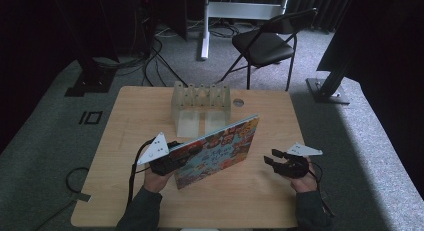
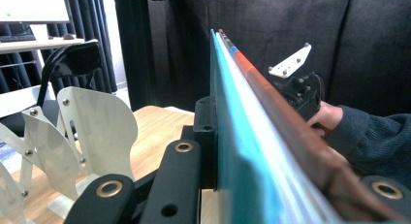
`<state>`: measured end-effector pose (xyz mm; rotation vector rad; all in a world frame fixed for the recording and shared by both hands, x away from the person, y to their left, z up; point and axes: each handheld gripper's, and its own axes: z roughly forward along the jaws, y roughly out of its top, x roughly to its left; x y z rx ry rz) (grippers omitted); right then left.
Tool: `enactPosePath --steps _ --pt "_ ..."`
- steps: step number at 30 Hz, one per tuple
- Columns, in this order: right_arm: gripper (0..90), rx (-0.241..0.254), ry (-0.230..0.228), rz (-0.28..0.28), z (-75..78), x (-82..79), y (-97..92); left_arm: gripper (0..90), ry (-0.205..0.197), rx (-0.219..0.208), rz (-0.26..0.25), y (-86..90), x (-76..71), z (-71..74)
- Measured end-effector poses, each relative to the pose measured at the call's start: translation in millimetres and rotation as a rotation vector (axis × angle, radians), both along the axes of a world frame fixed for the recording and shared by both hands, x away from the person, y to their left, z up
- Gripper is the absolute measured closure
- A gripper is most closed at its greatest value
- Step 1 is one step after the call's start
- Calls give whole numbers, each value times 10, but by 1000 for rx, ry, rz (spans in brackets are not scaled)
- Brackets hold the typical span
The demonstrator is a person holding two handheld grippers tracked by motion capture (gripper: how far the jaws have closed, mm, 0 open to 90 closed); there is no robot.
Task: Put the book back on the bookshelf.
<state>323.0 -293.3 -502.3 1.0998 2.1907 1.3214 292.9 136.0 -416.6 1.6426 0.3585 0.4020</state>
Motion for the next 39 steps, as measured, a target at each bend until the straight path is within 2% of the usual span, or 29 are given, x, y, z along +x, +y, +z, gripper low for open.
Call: enactPosePath --steps 10,20,28,39 --pt "501 -5 22 -12 -83 -18 -22 804 3 3 2 -4 -9 7" --pt "501 -11 34 -38 -166 -21 -55 804 0 4 35 33 -39 7" --pt "497 -35 38 -49 -222 -11 -51 804 -1 0 58 76 -67 3" --pt "490 -104 53 -50 -290 4 4 804 -4 3 74 129 -103 3"
